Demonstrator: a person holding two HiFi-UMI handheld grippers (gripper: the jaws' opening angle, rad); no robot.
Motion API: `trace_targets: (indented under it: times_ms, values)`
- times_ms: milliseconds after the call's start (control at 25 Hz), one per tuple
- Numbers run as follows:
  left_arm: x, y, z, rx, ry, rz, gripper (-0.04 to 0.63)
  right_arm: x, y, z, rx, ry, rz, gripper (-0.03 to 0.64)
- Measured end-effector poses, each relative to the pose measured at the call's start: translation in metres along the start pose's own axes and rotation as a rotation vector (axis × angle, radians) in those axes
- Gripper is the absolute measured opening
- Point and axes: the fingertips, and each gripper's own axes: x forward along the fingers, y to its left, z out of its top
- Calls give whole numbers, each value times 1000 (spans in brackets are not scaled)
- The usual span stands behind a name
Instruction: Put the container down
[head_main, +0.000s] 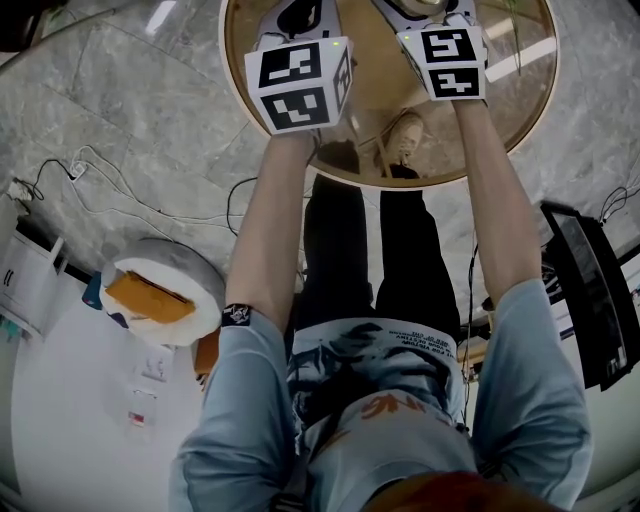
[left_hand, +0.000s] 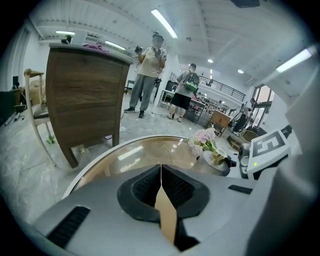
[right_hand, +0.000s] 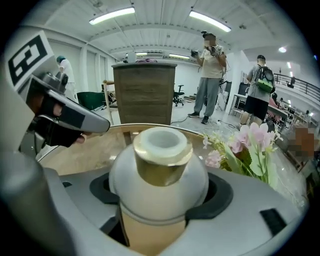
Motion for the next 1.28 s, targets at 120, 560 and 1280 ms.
trace_targets:
  times_ms: [120, 560, 1280]
  values:
    - [-4, -5, -6, 3, 5, 1, 32, -3, 1, -7, -13, 10, -2, 360]
    - [-37, -25, -26, 23, 1, 14, 32, -57, 6, -30, 93, -7, 12, 365]
    - [-225, -157, -16, -75, -84, -25, 26, -292, 31, -14, 338, -40, 64, 11]
